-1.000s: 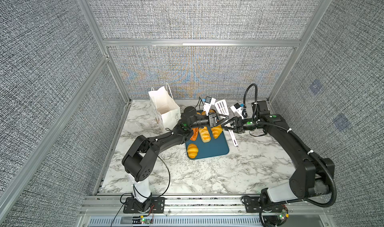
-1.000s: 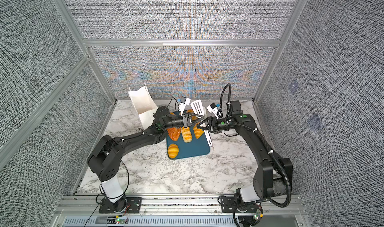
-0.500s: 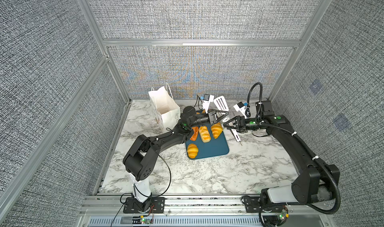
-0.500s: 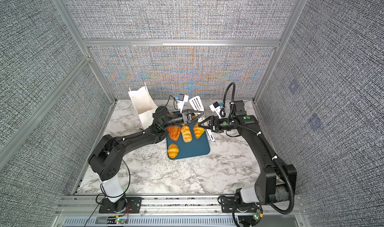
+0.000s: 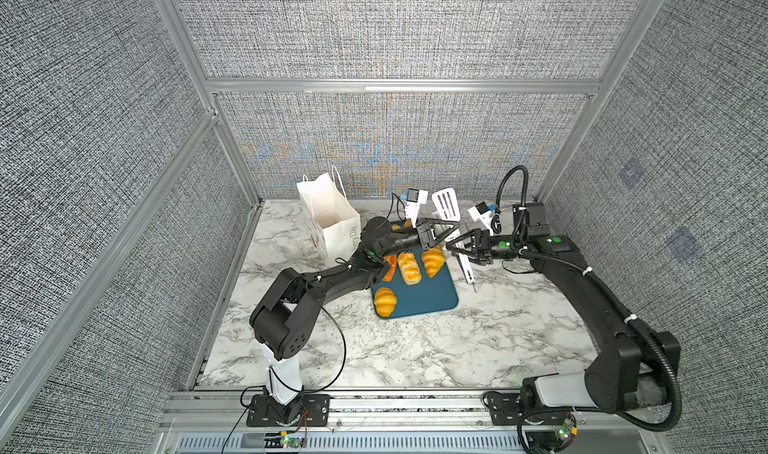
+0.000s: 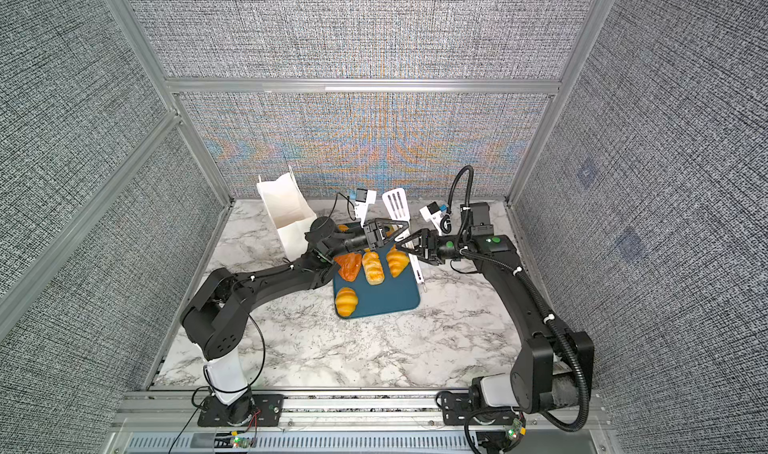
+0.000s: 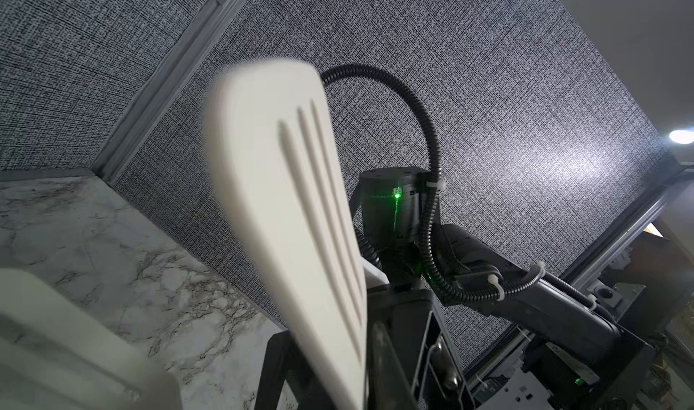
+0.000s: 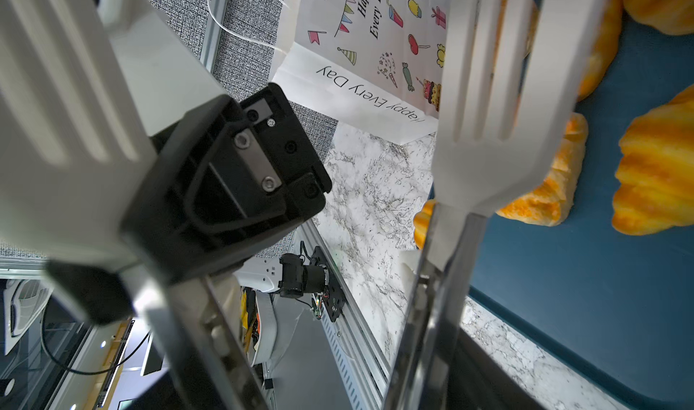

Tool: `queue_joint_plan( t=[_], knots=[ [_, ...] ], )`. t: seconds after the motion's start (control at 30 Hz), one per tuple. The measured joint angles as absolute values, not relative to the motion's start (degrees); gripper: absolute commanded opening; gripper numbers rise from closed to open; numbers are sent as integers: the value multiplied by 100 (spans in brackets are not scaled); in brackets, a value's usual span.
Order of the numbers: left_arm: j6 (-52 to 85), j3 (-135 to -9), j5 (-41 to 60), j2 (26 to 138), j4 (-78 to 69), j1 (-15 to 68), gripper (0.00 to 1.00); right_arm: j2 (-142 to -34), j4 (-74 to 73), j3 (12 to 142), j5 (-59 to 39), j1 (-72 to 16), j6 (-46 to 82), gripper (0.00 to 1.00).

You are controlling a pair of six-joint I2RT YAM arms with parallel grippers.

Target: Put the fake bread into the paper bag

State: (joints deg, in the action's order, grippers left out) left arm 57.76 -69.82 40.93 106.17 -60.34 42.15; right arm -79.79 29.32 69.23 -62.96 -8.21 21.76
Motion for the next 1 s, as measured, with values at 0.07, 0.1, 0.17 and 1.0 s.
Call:
queue_joint_plan(
  t=[0.07, 0.1, 0.17, 1.0],
  knots=[
    [5817, -7000, 4088, 10645, -6147, 4248, 15, -7979, 2816, 6904, -6326, -821, 2196, 79],
    [5863, -6997, 4088, 10656, -6202, 4259, 15, -7979, 2766, 6893, -6344, -821, 2217, 79],
    [5924, -6960, 4060, 10663, -6322, 4263, 15, -7975, 2663, 6869, -6353, -827, 2283, 79],
    [6560, -6925, 3712, 10886, -7284, 4296, 8, -7804, 2370, 6740, -6528, -705, 2414, 80]
  ],
)
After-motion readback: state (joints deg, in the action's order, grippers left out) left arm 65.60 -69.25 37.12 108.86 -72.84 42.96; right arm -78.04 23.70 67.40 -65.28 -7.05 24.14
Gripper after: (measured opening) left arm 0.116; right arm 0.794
